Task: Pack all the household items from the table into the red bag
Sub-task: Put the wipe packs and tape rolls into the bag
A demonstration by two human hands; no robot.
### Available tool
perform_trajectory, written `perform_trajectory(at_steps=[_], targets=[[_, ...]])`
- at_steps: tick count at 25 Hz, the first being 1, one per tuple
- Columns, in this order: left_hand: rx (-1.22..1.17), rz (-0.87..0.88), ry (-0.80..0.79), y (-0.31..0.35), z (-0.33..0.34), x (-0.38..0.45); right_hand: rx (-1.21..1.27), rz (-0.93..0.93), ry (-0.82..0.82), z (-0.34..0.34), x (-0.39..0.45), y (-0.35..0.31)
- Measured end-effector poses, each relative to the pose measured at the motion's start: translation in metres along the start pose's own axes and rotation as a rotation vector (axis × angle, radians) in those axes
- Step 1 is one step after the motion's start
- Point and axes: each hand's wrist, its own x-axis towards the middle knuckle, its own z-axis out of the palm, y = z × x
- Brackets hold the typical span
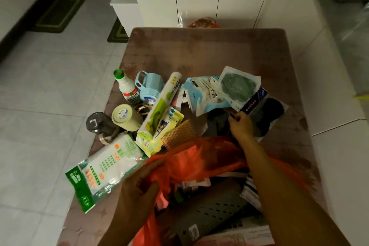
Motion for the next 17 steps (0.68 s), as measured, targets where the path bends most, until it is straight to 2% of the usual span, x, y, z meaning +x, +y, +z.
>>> perform_trajectory(at_steps=[4,6,9,12,14,17], targets=[[0.012,0.024,0.043,-0.005,-0.003,-0.007,0.438,-0.247,0.089,-0.052,-0.062,-0.030],[0.005,0.021,0.056,-0.008,-0.008,-0.010,0.710,-0.268,0.099,-0.083,-0.100,-0.049],[-0.011,0.043,0.104,-0.014,-0.018,-0.014,1.121,-0.221,-0.052,-0.125,-0.158,-0.065],[-0.067,0.035,0.124,-0.016,-0.027,-0.018,1.275,-0.046,-0.297,-0.137,-0.209,-0.046],[-0.102,0.044,0.123,-0.014,-0.028,-0.021,1.182,0.096,-0.309,-0.121,-0.238,-0.019],[-0.085,0.092,0.124,-0.011,-0.026,-0.027,1.049,0.484,-0.191,-0.076,-0.260,0.021]])
